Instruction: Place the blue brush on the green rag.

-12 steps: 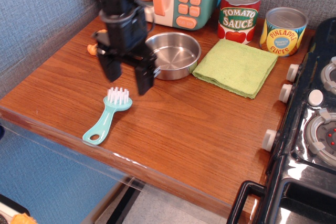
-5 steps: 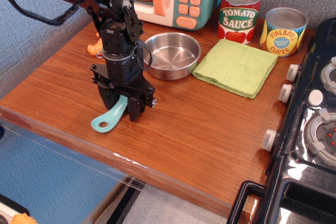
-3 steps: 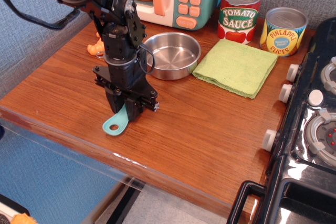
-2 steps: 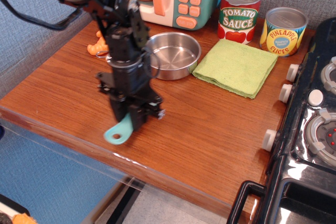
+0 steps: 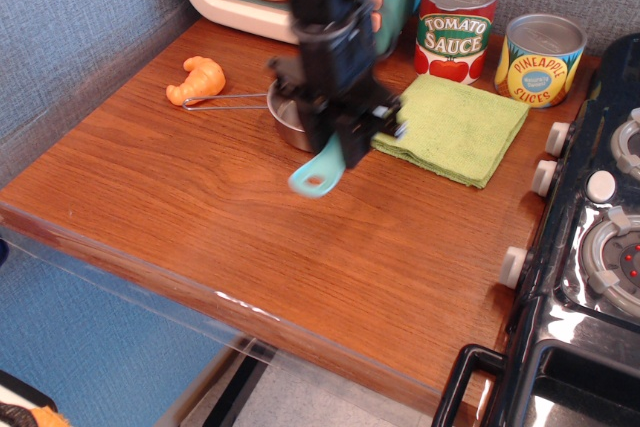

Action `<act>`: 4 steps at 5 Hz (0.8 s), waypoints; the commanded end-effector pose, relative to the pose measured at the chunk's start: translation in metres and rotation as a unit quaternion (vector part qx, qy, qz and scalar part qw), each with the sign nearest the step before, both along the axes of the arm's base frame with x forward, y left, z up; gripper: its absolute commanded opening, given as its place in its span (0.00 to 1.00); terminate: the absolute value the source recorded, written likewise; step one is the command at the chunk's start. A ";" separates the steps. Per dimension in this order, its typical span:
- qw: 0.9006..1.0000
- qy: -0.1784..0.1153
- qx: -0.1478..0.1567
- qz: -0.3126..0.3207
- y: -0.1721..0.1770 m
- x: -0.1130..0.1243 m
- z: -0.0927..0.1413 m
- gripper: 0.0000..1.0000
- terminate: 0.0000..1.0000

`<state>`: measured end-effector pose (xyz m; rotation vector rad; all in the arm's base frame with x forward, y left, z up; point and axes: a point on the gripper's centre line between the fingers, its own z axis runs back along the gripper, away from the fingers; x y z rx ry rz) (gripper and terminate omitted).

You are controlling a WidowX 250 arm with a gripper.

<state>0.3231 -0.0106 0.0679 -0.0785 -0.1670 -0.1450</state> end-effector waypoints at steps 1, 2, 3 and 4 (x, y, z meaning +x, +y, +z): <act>0.999 -0.029 -0.014 0.019 -0.018 0.073 0.022 0.00 0.00; 0.999 -0.029 -0.008 0.014 -0.027 0.093 0.016 0.00 0.00; 1.000 -0.023 -0.002 0.007 -0.034 0.096 0.008 0.00 0.00; 1.000 -0.019 0.003 0.001 -0.038 0.095 0.011 1.00 0.00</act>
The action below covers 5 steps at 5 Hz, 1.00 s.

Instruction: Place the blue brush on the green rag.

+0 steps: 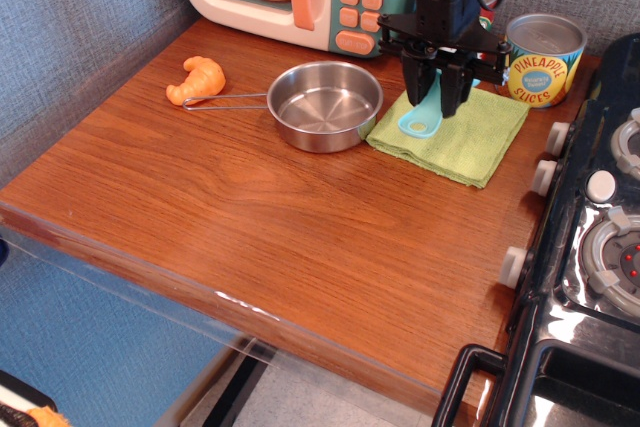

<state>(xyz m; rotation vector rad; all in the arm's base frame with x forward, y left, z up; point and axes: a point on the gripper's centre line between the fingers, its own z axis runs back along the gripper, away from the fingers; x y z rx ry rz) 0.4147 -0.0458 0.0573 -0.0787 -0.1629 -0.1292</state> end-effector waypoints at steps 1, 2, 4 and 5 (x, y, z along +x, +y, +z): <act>1.000 -0.027 0.003 -0.002 -0.002 0.001 0.029 1.00 0.00; 0.999 -0.031 0.003 -0.008 0.004 -0.013 0.041 1.00 0.00; 0.999 -0.032 0.017 0.007 0.049 -0.083 0.069 1.00 0.00; 0.999 -0.020 0.028 0.016 0.067 -0.111 0.059 1.00 0.00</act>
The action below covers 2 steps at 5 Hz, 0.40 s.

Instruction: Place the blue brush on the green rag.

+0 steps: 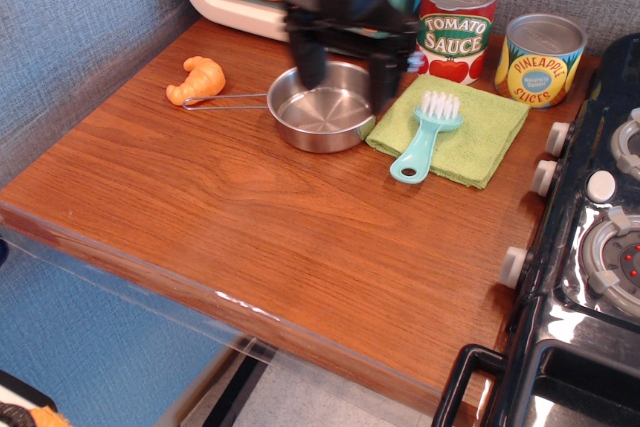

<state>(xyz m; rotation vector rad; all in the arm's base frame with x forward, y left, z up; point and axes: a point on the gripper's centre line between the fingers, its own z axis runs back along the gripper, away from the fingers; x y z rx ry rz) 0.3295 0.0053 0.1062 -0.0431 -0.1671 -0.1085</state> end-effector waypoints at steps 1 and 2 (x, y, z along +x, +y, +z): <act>1.000 -0.009 0.019 0.003 0.028 -0.043 0.003 1.00 0.00; 1.000 0.000 0.023 -0.011 0.034 -0.054 -0.001 1.00 0.00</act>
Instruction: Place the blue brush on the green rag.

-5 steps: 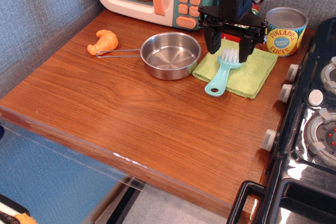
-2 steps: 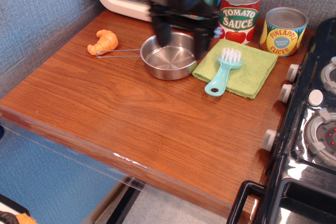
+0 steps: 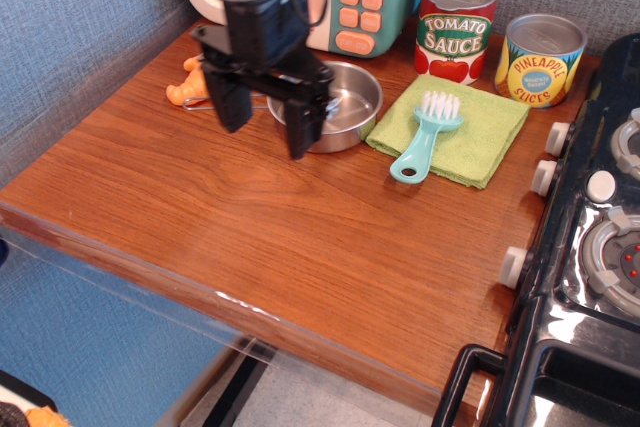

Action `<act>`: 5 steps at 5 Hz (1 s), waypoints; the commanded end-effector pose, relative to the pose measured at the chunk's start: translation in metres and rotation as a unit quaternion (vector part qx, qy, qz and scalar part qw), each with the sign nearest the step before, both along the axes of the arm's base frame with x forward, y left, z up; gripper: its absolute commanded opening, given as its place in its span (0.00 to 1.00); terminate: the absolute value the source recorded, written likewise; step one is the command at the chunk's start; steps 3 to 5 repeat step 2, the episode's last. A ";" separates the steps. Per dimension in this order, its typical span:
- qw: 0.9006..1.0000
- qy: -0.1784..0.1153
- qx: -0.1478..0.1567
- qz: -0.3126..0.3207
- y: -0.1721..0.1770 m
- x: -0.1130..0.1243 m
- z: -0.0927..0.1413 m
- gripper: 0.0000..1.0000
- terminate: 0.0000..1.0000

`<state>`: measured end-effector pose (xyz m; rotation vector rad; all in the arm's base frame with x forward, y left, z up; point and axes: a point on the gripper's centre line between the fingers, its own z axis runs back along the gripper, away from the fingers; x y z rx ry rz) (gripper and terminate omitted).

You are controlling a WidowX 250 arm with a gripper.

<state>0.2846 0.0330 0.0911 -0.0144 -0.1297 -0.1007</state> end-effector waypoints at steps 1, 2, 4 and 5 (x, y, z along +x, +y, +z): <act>1.000 -0.018 0.008 -0.016 0.006 -0.009 0.014 1.00 0.00; 1.000 -0.018 0.008 -0.016 0.006 -0.009 0.014 1.00 1.00; 1.000 -0.018 0.008 -0.016 0.006 -0.009 0.014 1.00 1.00; 1.000 -0.018 0.008 -0.016 0.006 -0.009 0.014 1.00 1.00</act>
